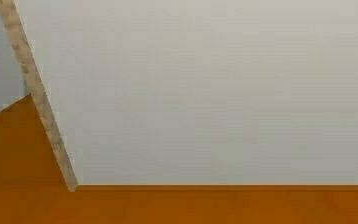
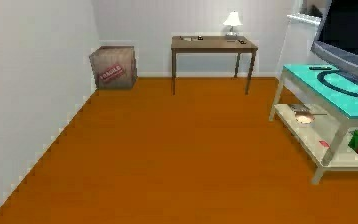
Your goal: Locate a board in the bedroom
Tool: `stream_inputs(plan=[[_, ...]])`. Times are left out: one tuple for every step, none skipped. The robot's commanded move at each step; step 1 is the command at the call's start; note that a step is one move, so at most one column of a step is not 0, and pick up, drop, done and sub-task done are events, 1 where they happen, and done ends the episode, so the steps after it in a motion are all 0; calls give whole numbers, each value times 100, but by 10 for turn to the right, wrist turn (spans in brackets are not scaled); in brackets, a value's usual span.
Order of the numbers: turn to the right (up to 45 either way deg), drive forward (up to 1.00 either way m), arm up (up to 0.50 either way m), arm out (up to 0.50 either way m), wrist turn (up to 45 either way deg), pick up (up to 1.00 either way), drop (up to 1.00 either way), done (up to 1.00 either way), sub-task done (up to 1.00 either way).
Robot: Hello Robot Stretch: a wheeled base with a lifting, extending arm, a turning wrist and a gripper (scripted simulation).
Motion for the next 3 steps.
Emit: stream_inputs(plan=[[-360, 0, 0, 0, 0, 0, 0, 0, 0], [0, 35, 0, 0, 0, 0, 0, 0, 0], [0, 70, 0, 0, 0, 0, 0, 0, 0]])
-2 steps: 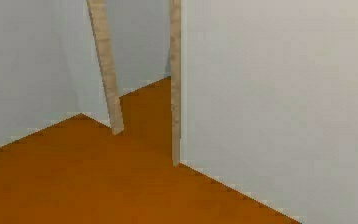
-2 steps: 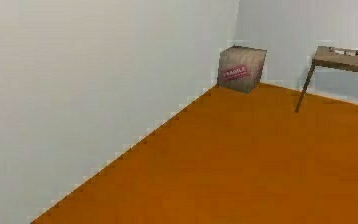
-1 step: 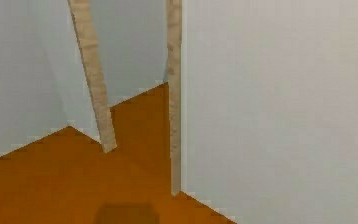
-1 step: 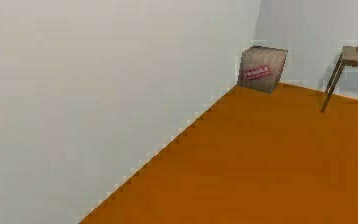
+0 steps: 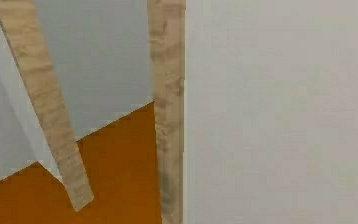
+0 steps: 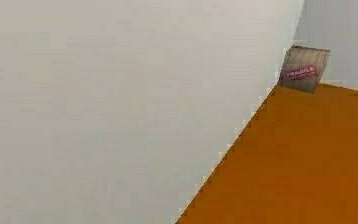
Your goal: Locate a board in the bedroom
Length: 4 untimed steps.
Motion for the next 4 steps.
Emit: stream_inputs(plan=[[-450, 0, 0, 0, 0, 0, 0, 0, 0], [-30, 0, 0, 0, 0, 0, 0, 0, 0], [-450, 0, 0, 0, 0, 0, 0, 0, 0], [-450, 0, 0, 0, 0, 0, 0, 0, 0]])
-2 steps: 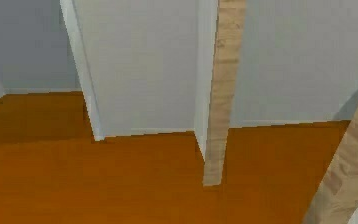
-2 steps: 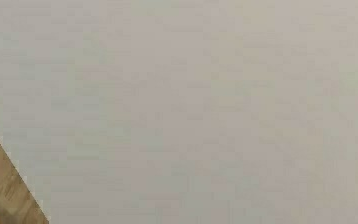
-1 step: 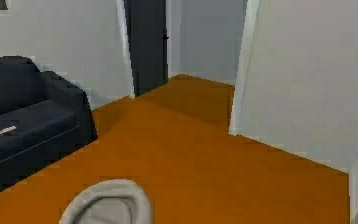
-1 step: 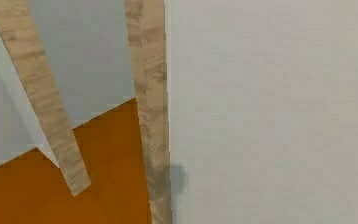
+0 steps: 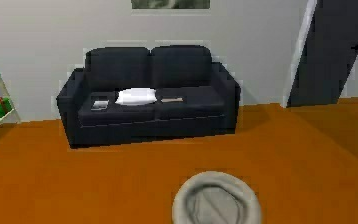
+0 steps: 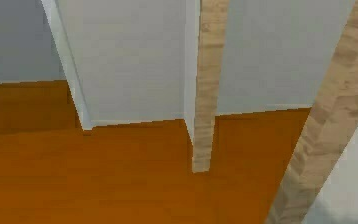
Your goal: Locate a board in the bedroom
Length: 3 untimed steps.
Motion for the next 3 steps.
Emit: stream_inputs(plan=[[-60, 0, 0, 0, 0, 0, 0, 0, 0], [0, 5, 0, 0, 0, 0, 0, 0, 0], [450, 0, 0, 0, 0, 0, 0, 0, 0]])
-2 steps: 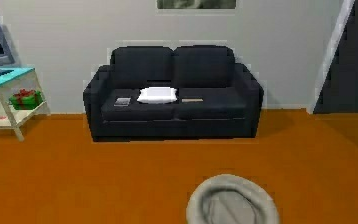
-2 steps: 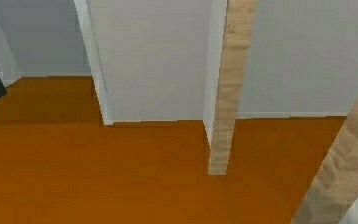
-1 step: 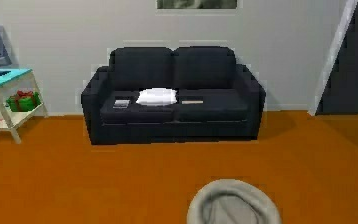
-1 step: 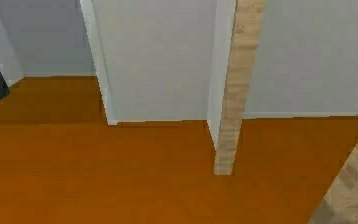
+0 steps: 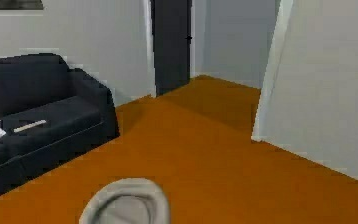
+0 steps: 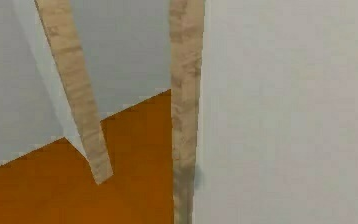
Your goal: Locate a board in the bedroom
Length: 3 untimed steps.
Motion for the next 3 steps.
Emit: stream_inputs(plan=[[450, 0, 0, 0, 0, 0, 0, 0, 0], [0, 55, 0, 0, 0, 0, 0, 0, 0], [180, 0, 0, 0, 0, 0, 0, 0, 0]])
